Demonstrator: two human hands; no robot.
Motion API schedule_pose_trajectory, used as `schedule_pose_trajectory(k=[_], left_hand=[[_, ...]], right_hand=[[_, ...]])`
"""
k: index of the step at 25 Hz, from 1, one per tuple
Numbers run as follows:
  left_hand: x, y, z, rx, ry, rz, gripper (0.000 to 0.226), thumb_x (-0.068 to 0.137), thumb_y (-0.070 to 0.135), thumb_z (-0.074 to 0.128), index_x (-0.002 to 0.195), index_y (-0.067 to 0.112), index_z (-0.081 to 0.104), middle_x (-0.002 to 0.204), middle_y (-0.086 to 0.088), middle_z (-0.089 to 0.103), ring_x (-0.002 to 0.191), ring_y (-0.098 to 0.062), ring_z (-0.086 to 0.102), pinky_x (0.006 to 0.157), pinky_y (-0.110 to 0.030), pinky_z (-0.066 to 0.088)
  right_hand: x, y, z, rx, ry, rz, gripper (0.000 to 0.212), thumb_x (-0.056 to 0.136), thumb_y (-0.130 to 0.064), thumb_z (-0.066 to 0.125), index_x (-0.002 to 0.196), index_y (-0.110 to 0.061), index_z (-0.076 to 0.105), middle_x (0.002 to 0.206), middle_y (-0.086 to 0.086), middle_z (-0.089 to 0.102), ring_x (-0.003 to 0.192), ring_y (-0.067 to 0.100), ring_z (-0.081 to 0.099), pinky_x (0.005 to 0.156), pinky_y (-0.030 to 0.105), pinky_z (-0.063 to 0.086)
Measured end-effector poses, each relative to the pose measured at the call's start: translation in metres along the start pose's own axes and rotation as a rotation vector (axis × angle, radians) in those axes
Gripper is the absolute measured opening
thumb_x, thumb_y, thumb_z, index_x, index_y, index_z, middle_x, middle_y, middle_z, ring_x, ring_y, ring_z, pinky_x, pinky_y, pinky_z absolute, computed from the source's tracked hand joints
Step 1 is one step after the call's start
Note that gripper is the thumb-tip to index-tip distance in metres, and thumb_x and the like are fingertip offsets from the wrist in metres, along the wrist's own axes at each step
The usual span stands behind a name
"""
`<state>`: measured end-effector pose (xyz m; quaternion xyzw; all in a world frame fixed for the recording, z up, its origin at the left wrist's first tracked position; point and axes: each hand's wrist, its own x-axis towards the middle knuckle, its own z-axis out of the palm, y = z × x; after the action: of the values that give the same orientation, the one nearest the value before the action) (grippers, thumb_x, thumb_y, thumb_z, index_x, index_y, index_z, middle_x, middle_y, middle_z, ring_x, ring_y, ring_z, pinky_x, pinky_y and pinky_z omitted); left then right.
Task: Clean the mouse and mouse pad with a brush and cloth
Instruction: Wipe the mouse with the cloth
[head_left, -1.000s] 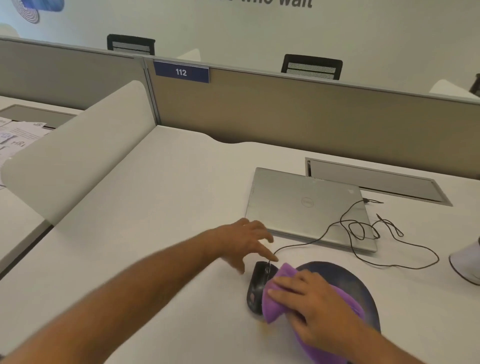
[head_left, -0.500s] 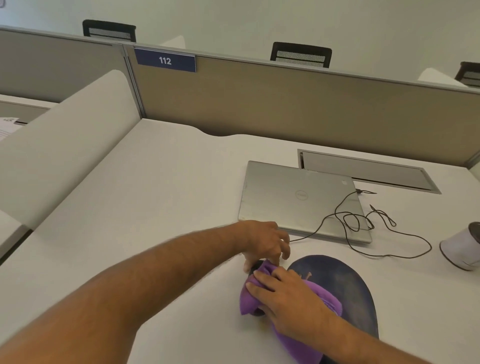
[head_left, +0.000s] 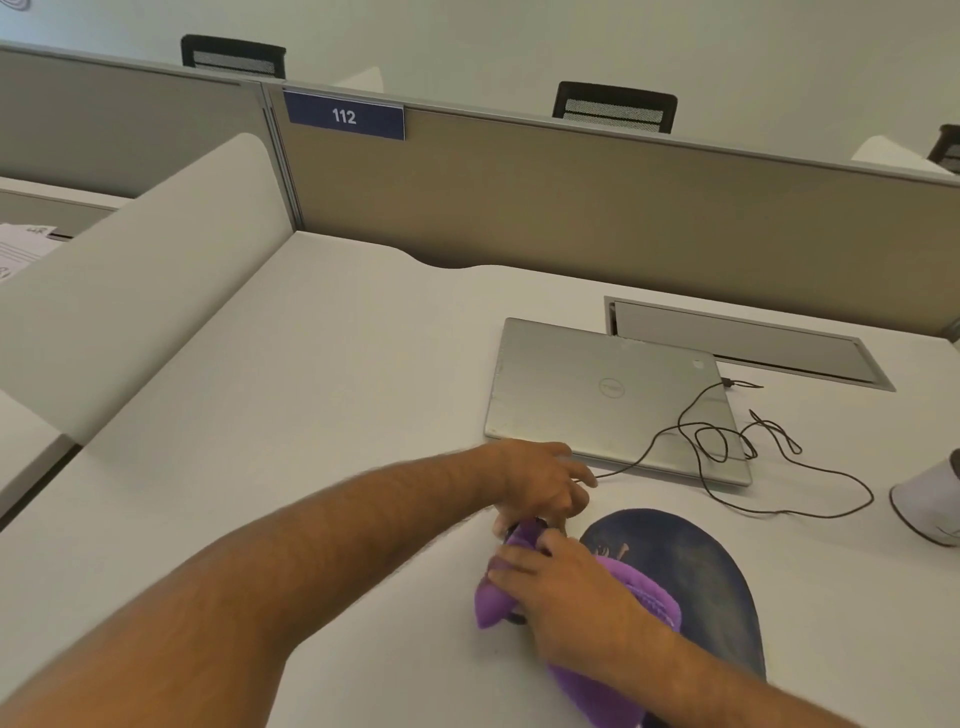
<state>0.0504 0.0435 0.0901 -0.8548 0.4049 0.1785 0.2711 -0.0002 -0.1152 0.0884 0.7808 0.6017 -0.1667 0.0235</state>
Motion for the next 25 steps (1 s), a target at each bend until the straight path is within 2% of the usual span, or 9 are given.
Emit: schedule_pose_trajectory(k=[3,6,9,15,18,20,22,23,25], left_hand=[[0.002,0.001,0.0,-0.016,0.003,-0.023,0.062,0.069,0.049,0.087,0.125,0.036,0.065,0.136,0.014,0.052,0.149,-0.026,0.019,0.111,-0.046,0.034],[0.002,0.0,0.0,0.012,-0.011,0.015,0.078,0.068,0.05,0.086,0.139,0.045,0.052,0.139,0.01,0.049,0.149,-0.03,0.015,0.113,-0.047,0.03],[0.002,-0.001,0.0,0.003,-0.015,-0.006,0.082,0.07,0.047,0.086,0.143,0.042,0.049,0.141,0.008,0.047,0.149,-0.031,0.014,0.114,-0.048,0.029],[0.002,-0.001,0.0,-0.042,-0.009,-0.028,0.075,0.068,0.051,0.085,0.137,0.039,0.057,0.144,0.01,0.046,0.15,-0.027,0.012,0.114,-0.046,0.027],[0.001,-0.002,-0.001,-0.014,-0.026,-0.008,0.08,0.068,0.048,0.086,0.141,0.043,0.051,0.14,0.008,0.047,0.15,-0.03,0.012,0.114,-0.05,0.026],[0.002,-0.001,0.0,-0.001,-0.027,-0.008,0.078,0.068,0.049,0.086,0.139,0.043,0.054,0.139,0.009,0.048,0.15,-0.03,0.011,0.115,-0.052,0.024],[0.002,0.0,0.0,-0.011,-0.019,-0.016,0.072,0.067,0.052,0.086,0.133,0.039,0.06,0.141,0.01,0.048,0.15,-0.028,0.012,0.116,-0.051,0.022],[0.002,0.0,0.0,-0.017,-0.021,-0.021,0.07,0.067,0.053,0.086,0.131,0.038,0.062,0.142,0.01,0.048,0.15,-0.028,0.012,0.117,-0.051,0.022],[0.002,-0.001,0.0,-0.017,-0.027,-0.021,0.074,0.067,0.051,0.086,0.135,0.041,0.058,0.14,0.009,0.048,0.15,-0.029,0.012,0.116,-0.052,0.022]], right_hand=[[0.003,0.0,0.001,0.023,0.06,0.062,0.049,0.095,-0.03,0.049,0.141,-0.031,0.034,0.149,-0.007,0.036,0.124,0.02,0.034,0.107,0.036,0.029],[-0.014,-0.013,0.004,-0.125,-0.086,-0.1,0.06,0.093,-0.015,0.056,0.145,-0.025,0.029,0.156,-0.002,0.023,0.135,0.03,0.027,0.112,0.045,0.025],[-0.028,-0.013,0.005,-0.237,-0.155,-0.213,0.071,0.089,-0.007,0.06,0.147,-0.02,0.023,0.159,0.001,0.016,0.137,0.034,0.024,0.112,0.05,0.023],[-0.024,0.016,0.006,-0.082,0.018,-0.033,0.06,0.095,-0.021,0.051,0.146,-0.035,0.021,0.158,-0.011,0.015,0.139,0.025,0.02,0.113,0.043,0.019],[-0.036,0.004,0.012,-0.166,-0.128,-0.199,0.07,0.091,-0.013,0.059,0.147,-0.03,0.02,0.159,-0.006,0.012,0.14,0.03,0.019,0.112,0.05,0.021],[-0.037,0.01,0.014,-0.182,0.025,-0.229,0.074,0.084,-0.018,0.069,0.144,-0.032,0.028,0.156,-0.009,0.023,0.137,0.028,0.03,0.108,0.051,0.03],[-0.034,0.022,0.005,-0.145,0.108,-0.109,0.071,0.083,-0.024,0.07,0.142,-0.036,0.033,0.153,-0.012,0.031,0.134,0.025,0.037,0.105,0.047,0.035],[-0.035,0.027,0.006,-0.132,0.093,-0.066,0.07,0.084,-0.026,0.069,0.142,-0.036,0.032,0.153,-0.013,0.031,0.134,0.024,0.037,0.106,0.045,0.034],[-0.039,0.022,0.011,-0.148,0.067,-0.121,0.079,0.07,-0.03,0.082,0.137,-0.035,0.042,0.146,-0.012,0.044,0.124,0.023,0.05,0.095,0.044,0.045]])
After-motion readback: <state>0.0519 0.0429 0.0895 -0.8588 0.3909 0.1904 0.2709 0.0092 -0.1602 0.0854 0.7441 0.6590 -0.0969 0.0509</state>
